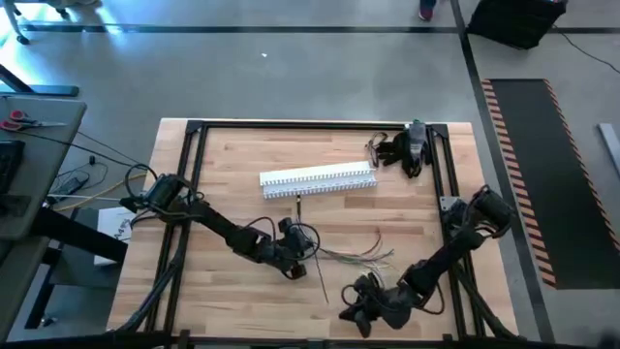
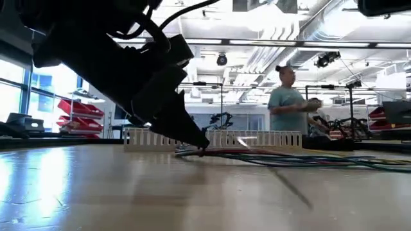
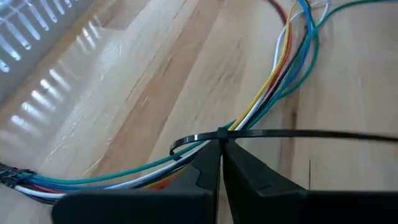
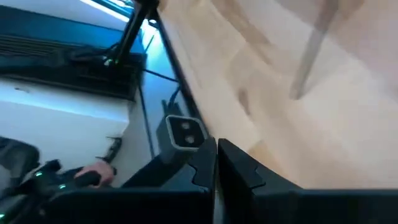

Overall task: Ziptie cables
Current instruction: Wrap the cable wires with black ziptie

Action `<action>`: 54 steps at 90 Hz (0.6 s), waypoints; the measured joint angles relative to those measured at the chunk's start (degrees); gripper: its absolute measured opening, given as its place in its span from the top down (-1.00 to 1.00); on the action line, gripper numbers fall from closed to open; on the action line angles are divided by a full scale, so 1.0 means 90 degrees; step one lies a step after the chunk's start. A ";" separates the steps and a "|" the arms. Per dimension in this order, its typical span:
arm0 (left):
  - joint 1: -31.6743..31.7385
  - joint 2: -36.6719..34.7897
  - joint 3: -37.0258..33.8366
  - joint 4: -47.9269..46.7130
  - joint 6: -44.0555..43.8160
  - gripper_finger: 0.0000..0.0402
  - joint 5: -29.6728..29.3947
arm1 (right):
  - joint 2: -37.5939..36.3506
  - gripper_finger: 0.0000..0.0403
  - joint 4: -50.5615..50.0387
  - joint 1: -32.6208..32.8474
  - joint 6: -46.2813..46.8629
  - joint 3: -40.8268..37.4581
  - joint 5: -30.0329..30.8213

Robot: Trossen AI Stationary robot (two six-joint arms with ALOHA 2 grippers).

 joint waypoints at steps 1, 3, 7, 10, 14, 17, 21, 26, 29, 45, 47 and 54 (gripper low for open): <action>-0.0001 0.0000 0.0001 0.0004 0.0012 1.00 0.0000 | 0.0000 1.00 -0.0005 -0.0022 -0.0028 0.0000 0.0010; -0.0004 0.0000 0.0000 0.0012 0.0034 1.00 0.0003 | 0.0000 1.00 -0.0019 -0.0069 -0.0085 0.0000 0.0041; -0.0017 0.0000 0.0001 0.0013 0.0072 1.00 0.0035 | 0.0000 1.00 -0.0089 -0.0172 -0.0210 0.0000 0.0065; -0.0025 0.0000 0.0001 0.0014 0.0110 1.00 0.0046 | 0.0000 0.99 -0.0155 -0.0264 -0.0342 0.0000 0.0052; -0.0055 0.0000 0.0001 0.0021 0.0181 1.00 0.0045 | 0.0000 0.97 -0.0252 -0.0402 -0.0559 0.0000 -0.0022; -0.0075 0.0000 0.0001 0.0022 0.0234 1.00 0.0031 | 0.0000 0.94 -0.0278 -0.0525 -0.0711 0.0000 -0.0115; -0.0100 0.0000 0.0001 0.0037 0.0310 1.00 -0.0008 | 0.0000 0.87 -0.0296 -0.0718 -0.0883 0.0000 -0.0244; -0.0116 0.0001 0.0009 0.0072 0.0352 1.00 -0.0013 | 0.0022 0.75 -0.0295 -0.0957 -0.1063 0.0000 -0.0298; -0.0133 0.0000 0.0029 0.0072 0.0374 1.00 -0.0012 | 0.0057 0.67 -0.0294 -0.1092 -0.1109 0.0000 -0.0285; -0.0257 0.0000 0.0125 0.0071 0.0539 1.00 -0.0184 | 0.0446 0.25 -0.0069 -0.1686 -0.1091 -0.0002 -0.0227; -0.0270 0.0000 0.0139 0.0076 0.0553 1.00 -0.0193 | 0.0510 0.21 0.0031 -0.1737 -0.1130 -0.0002 -0.0226; -0.0301 0.0000 0.0147 0.0081 0.0563 1.00 -0.0236 | 0.0675 0.11 0.0496 -0.1883 -0.1326 -0.0002 -0.0264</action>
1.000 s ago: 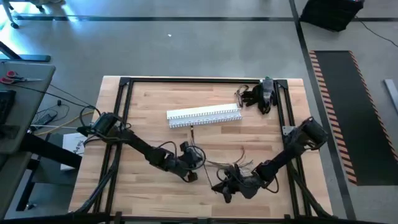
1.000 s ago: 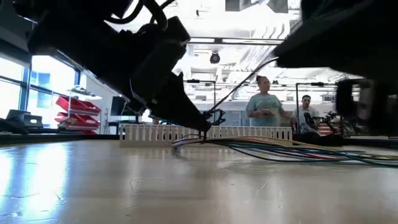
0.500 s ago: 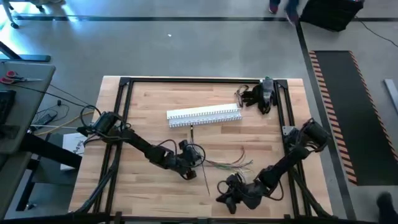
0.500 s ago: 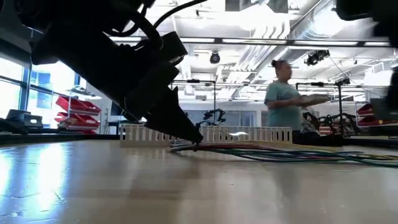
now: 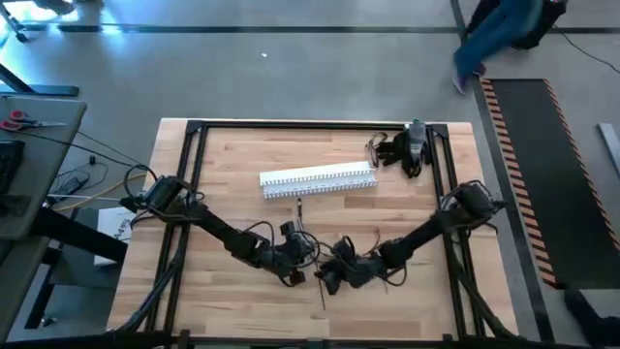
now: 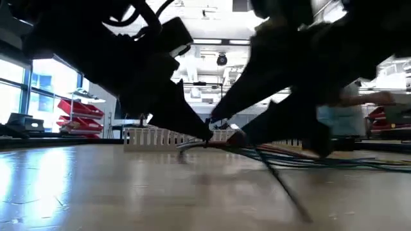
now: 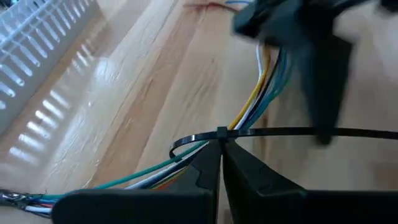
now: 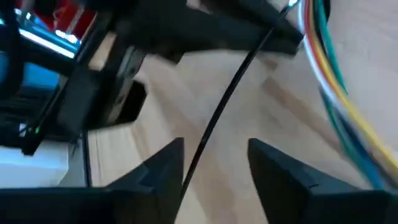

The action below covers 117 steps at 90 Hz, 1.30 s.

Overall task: Ziptie cables
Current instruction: Wrap the cable wires with black ziptie

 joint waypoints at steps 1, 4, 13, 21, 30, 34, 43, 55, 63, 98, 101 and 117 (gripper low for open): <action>-0.0006 0.0002 0.0000 -0.0006 0.0000 1.00 -0.0009 | 0.0016 0.11 0.0073 -0.0019 -0.0052 0.0000 -0.0019; -0.0025 0.0002 0.0000 -0.0018 0.0005 1.00 -0.0048 | 0.0062 0.09 0.0277 -0.0059 -0.0128 0.0000 -0.0098; -0.0081 0.0002 0.0000 -0.0007 0.0053 1.00 -0.0080 | 0.0090 0.10 0.0463 -0.0150 -0.0236 0.0000 -0.0184; -0.0145 0.0002 0.0000 -0.0012 0.0081 1.00 -0.0181 | 0.0095 0.19 0.0443 -0.0212 -0.0250 0.0000 -0.0199; -0.0197 0.0002 0.0000 -0.0009 0.0108 1.00 -0.0240 | 0.0095 0.36 0.0311 -0.0265 -0.0239 0.0000 -0.0224; -0.0213 0.0002 0.0000 -0.0011 0.0107 1.00 -0.0238 | 0.0097 0.46 0.0294 -0.0282 -0.0244 -0.0002 -0.0245; -0.0226 0.0002 0.0000 -0.0007 0.0109 1.00 -0.0238 | 0.0097 0.78 0.0311 -0.0304 -0.0260 -0.0002 -0.0358; -0.0168 0.0002 0.0000 -0.0026 0.0109 1.00 -0.0136 | 0.0097 0.97 0.0350 -0.0190 -0.0341 0.0021 -0.0469; -0.0108 0.0002 0.0000 -0.0041 0.0112 1.00 -0.0005 | 0.0097 0.99 0.0338 0.0025 -0.0299 0.0114 -0.0439; 0.0072 0.0002 0.0007 -0.0078 0.0106 1.00 0.0304 | 0.0097 1.00 0.0303 0.0962 0.0480 0.0352 -0.0093; 0.0073 0.0002 0.0007 -0.0079 0.0109 1.00 0.0369 | 0.0097 1.00 0.0306 0.0991 0.0492 0.0352 -0.0035; 0.0031 0.0002 0.0007 -0.0094 0.0084 0.99 0.0784 | 0.0097 1.00 0.0307 0.1016 0.0483 0.0352 0.0065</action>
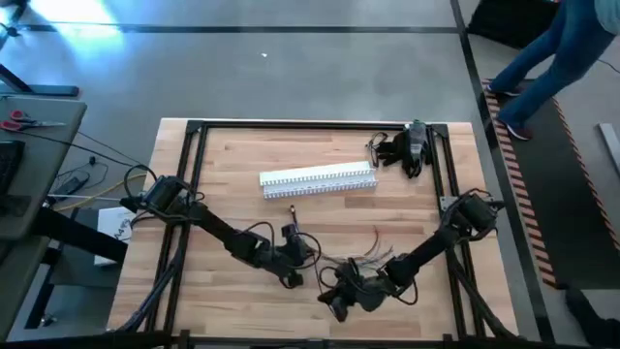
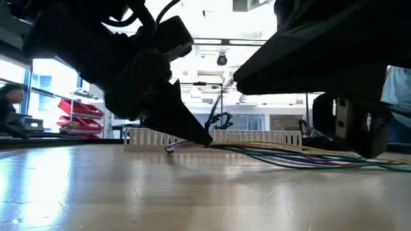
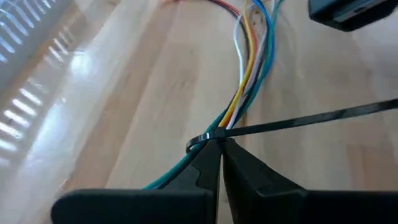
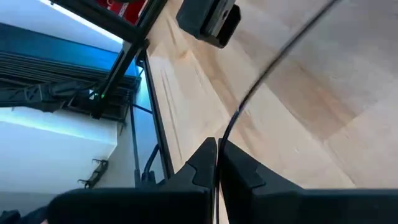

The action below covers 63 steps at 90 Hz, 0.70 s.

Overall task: Ziptie cables
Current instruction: Wrap the cable wires with black ziptie

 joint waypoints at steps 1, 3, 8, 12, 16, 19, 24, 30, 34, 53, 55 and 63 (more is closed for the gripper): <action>-0.0005 0.0000 -0.0001 -0.0006 -0.0005 0.98 0.0041 | 0.0000 1.00 -0.0001 -0.0002 -0.0001 0.0000 0.0000; -0.0022 0.0000 -0.0002 -0.0026 -0.0029 0.97 0.0127 | 0.0000 1.00 -0.0002 -0.0006 -0.0001 0.0000 0.0000; -0.0063 0.0000 -0.0002 -0.0101 -0.0040 0.93 0.0376 | 0.0000 1.00 -0.0022 -0.0019 0.0002 0.0002 -0.0011; -0.0110 0.0000 -0.0002 -0.0218 -0.0051 0.88 0.0539 | 0.0000 1.00 -0.0068 -0.0023 0.0025 0.0002 -0.0024; -0.0165 0.0000 -0.0002 -0.0360 -0.0094 0.82 0.0603 | 0.0000 1.00 -0.0149 -0.0023 0.0099 0.0002 -0.0026; -0.0208 0.0000 -0.0002 -0.0474 -0.0133 0.77 0.0616 | 0.0000 1.00 -0.0215 -0.0023 0.0139 0.0002 -0.0026; -0.0285 0.0000 -0.0004 -0.0620 -0.0248 0.69 0.0600 | 0.0000 1.00 -0.0302 -0.0023 0.0164 0.0002 -0.0029; -0.0371 -0.0002 -0.0002 -0.0731 -0.0365 0.62 0.0580 | 0.0000 1.00 -0.0317 -0.0021 0.0164 0.0002 -0.0039; -0.0432 -0.0002 -0.0002 -0.0754 -0.0409 0.59 0.0537 | 0.0000 1.00 -0.0315 -0.0021 0.0164 0.0002 -0.0041; -0.0839 0.0002 -0.0005 -0.0428 -0.0350 0.55 -0.0787 | 0.0000 1.00 -0.0332 -0.0022 0.0138 0.0002 -0.0042; -0.0875 0.0002 -0.0005 -0.0374 -0.0325 0.55 -0.0976 | 0.0000 1.00 -0.0334 -0.0021 0.0137 0.0002 -0.0044; -0.1041 0.0002 -0.0007 -0.0085 -0.0183 0.55 -0.1785 | 0.0000 1.00 -0.0328 -0.0023 0.0137 0.0002 -0.0044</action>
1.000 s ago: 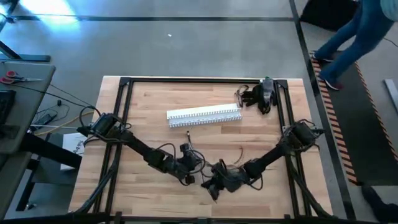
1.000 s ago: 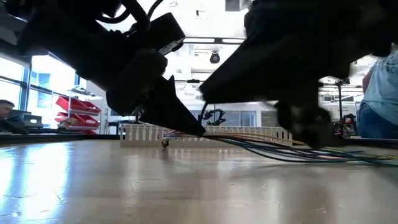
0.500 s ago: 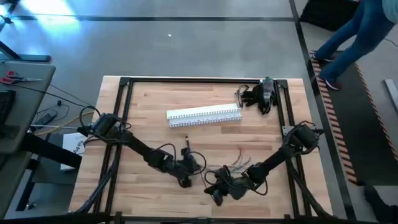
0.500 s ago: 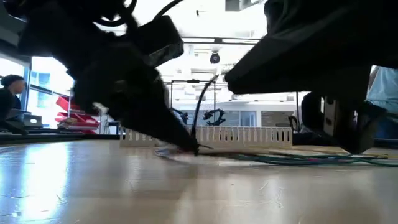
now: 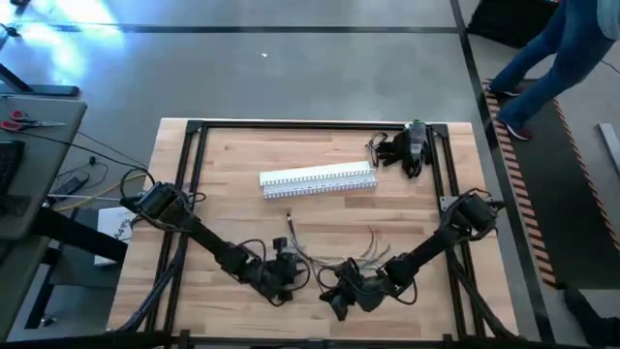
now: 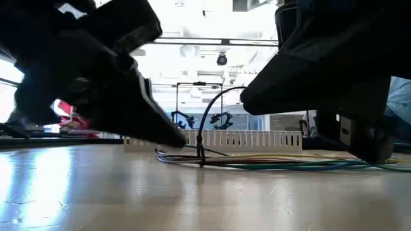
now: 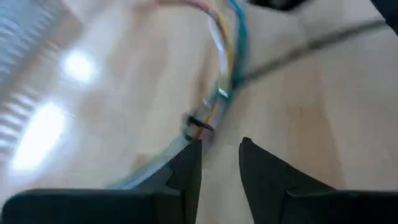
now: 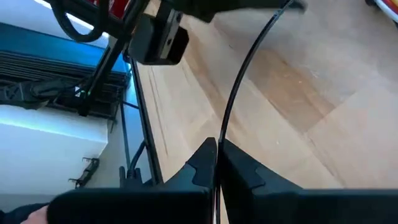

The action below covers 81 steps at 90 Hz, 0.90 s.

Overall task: Ziptie cables
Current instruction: Wrap the cable wires with black ziptie

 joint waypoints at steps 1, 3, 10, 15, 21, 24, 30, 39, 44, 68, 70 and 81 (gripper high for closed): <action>-0.0016 0.0000 0.0000 0.0048 0.0024 0.55 -0.0104 | 0.0000 1.00 0.0003 0.0000 0.0000 0.0000 0.0000; -0.0049 0.0000 0.0000 0.0139 0.0056 0.55 -0.0260 | 0.0000 1.00 0.0010 0.0000 -0.0001 0.0000 0.0000; -0.0060 -0.0005 0.0002 0.0238 0.0079 0.56 -0.0353 | 0.0000 1.00 0.0023 -0.0002 -0.0002 0.0000 0.0000; 0.0034 -0.0002 0.0002 0.0205 0.0054 0.58 -0.0108 | 0.0000 1.00 0.0034 -0.0010 -0.0015 0.0000 -0.0005; 0.0178 0.0034 0.0002 0.0267 0.0100 0.61 0.0160 | 0.0000 1.00 0.0079 -0.0015 -0.0024 0.0000 -0.0007; 0.0228 0.0068 0.0002 0.0303 0.0174 0.62 0.0189 | 0.0000 1.00 0.0100 -0.0015 -0.0024 0.0000 -0.0009; 0.0315 0.0140 0.0002 0.0380 0.0329 0.65 0.0267 | 0.0000 1.00 0.0103 -0.0015 -0.0030 0.0000 -0.0009; 0.0467 0.0232 0.0002 0.0606 0.0549 0.71 0.0644 | 0.0000 1.00 0.0220 -0.0012 -0.0095 0.0001 -0.0010; 0.0523 0.0299 0.0005 0.0647 0.0556 0.74 0.0728 | 0.0000 1.00 0.0224 -0.0010 -0.0097 0.0002 -0.0011; 0.0568 0.0355 0.0005 0.0673 0.0549 0.96 0.0638 | 0.0000 1.00 0.0211 -0.0007 -0.0176 0.0002 0.0000; 0.0568 0.0355 0.0005 0.0671 0.0549 0.97 0.0637 | 0.0000 1.00 0.0223 -0.0007 -0.0218 0.0002 -0.0003; 0.0566 0.0355 0.0005 0.0668 0.0551 0.99 0.0642 | -0.0002 1.00 0.0227 -0.0007 -0.0420 0.0002 -0.0231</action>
